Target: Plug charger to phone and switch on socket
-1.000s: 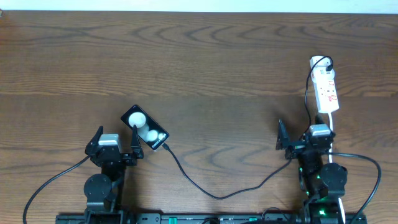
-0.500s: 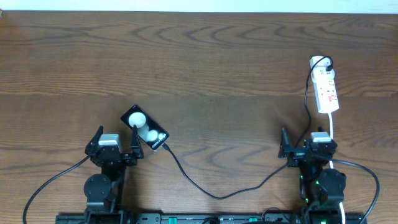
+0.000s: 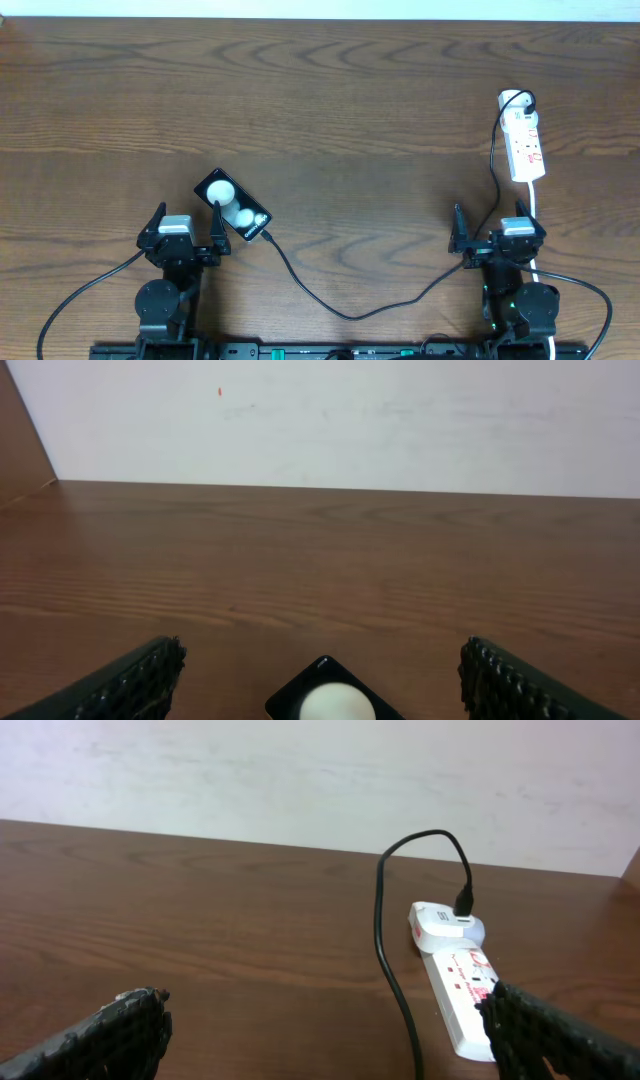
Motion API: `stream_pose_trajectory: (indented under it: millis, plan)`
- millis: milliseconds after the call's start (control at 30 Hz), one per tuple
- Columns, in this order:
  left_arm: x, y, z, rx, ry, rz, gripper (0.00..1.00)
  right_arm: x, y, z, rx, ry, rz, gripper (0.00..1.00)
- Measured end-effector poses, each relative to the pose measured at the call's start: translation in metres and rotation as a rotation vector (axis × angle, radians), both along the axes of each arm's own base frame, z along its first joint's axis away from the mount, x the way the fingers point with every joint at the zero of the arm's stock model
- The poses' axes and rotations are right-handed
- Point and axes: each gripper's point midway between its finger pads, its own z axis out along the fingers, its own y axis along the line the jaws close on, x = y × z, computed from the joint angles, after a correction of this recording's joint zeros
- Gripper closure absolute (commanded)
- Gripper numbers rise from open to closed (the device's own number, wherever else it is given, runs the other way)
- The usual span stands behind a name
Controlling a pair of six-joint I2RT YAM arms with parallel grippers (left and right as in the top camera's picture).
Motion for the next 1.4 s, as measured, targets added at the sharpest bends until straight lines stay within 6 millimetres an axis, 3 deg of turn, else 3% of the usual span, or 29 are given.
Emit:
stream_pose_trajectory:
  millis: [400, 733, 1400]
  plan:
    - [0.0, 0.0, 0.0, 0.0, 0.0, 0.0, 0.11, 0.0, -0.001, 0.0, -0.003, 0.0, -0.002, 0.01]
    - [0.0, 0.0, 0.0, 0.0, 0.0, 0.0, 0.11, 0.0, -0.021, 0.0, -0.003, 0.0, -0.084, 0.01]
    - [0.0, 0.0, 0.0, 0.0, 0.0, 0.0, 0.1, 0.0, -0.027, 0.0, -0.003, 0.0, -0.111, 0.01]
